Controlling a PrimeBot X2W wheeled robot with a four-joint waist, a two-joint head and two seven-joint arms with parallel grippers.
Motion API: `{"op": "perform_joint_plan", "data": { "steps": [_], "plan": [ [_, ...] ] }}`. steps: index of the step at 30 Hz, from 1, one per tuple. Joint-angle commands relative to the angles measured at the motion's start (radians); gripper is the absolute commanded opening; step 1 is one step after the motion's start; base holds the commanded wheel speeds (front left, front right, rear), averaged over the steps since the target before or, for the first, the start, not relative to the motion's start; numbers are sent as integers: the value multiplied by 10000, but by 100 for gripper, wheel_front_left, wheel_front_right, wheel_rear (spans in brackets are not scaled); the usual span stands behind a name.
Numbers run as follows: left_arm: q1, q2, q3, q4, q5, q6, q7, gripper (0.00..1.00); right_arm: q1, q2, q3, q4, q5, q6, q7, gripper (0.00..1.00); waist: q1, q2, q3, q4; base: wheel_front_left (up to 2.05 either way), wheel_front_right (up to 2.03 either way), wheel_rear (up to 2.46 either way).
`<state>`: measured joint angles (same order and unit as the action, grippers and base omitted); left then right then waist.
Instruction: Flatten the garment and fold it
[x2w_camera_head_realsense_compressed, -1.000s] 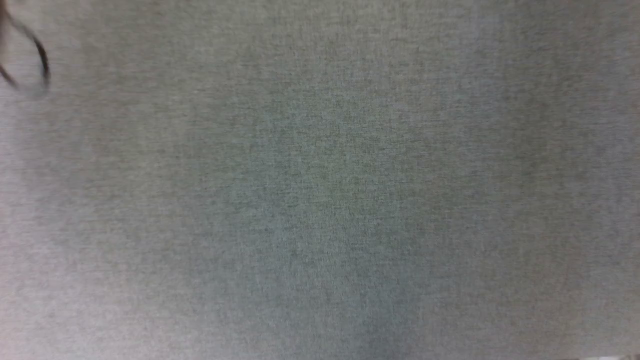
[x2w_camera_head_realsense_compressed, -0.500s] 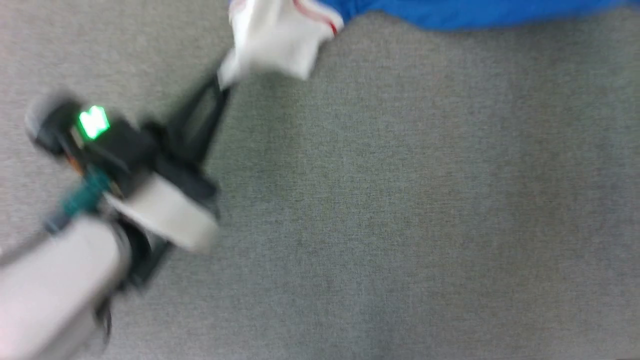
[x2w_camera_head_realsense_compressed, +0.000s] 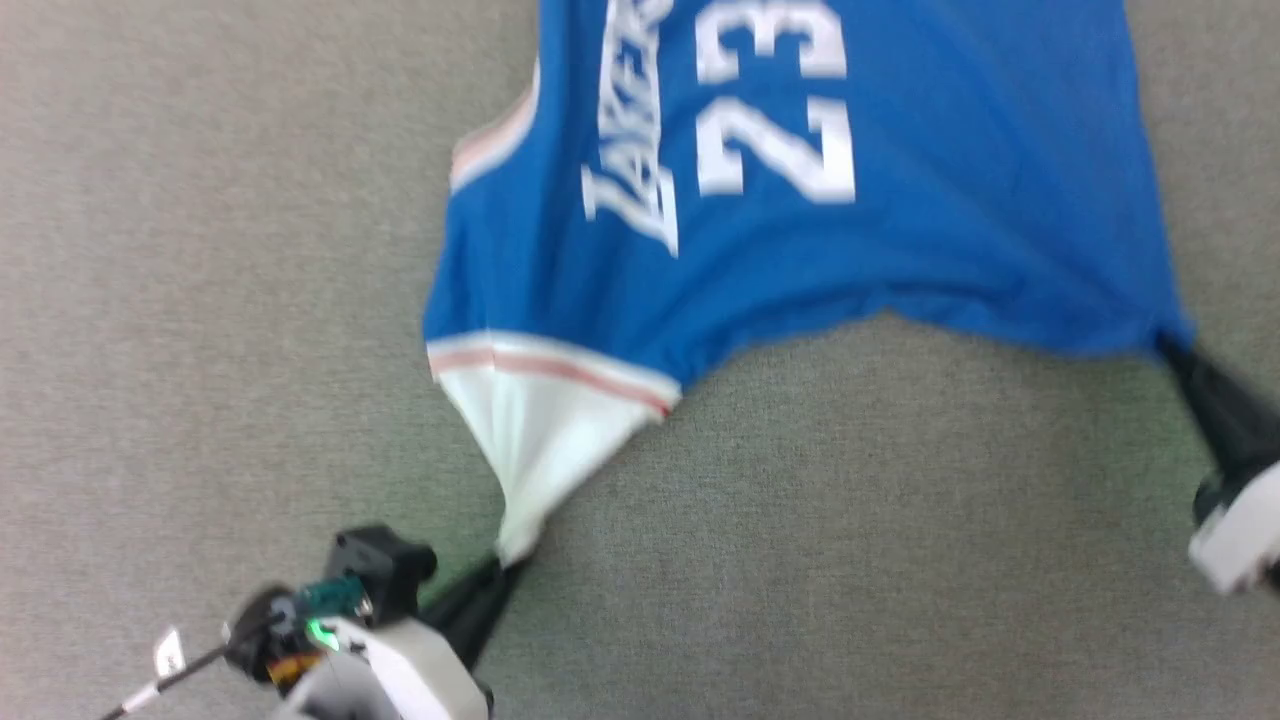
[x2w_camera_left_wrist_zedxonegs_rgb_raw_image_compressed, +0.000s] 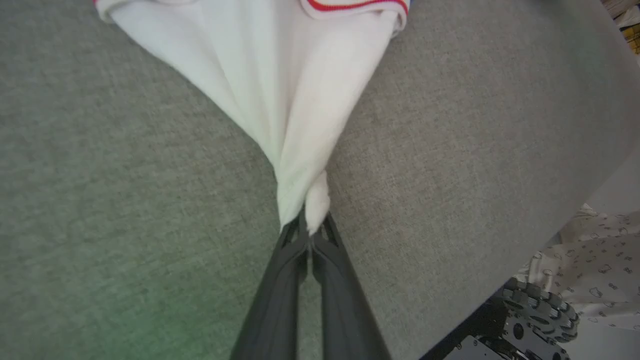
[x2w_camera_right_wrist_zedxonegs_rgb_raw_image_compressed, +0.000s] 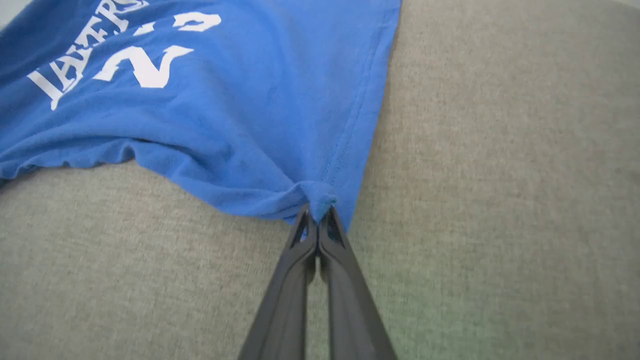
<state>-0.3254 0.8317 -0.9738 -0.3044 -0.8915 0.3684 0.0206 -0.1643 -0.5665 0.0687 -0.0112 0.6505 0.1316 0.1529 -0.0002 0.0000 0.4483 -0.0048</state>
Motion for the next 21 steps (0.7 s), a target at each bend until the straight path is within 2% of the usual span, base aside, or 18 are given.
{"op": "perform_joint_plan", "data": {
  "steps": [1,9,21],
  "plan": [
    [274,-59,-123,111,-202,-97,115,0,312,56,6,42,-64,-9,123,0,2,0,-469,98,0,0,0],
    [1570,-244,-477,671,-1636,-244,562,0,2095,127,-20,377,-311,-9,845,0,2,0,-1181,140,0,0,0],
    [2702,-92,-628,664,-2877,-421,877,0,3743,155,-290,317,-282,-9,2246,0,2,0,-1917,294,0,0,0]
  ]
}}
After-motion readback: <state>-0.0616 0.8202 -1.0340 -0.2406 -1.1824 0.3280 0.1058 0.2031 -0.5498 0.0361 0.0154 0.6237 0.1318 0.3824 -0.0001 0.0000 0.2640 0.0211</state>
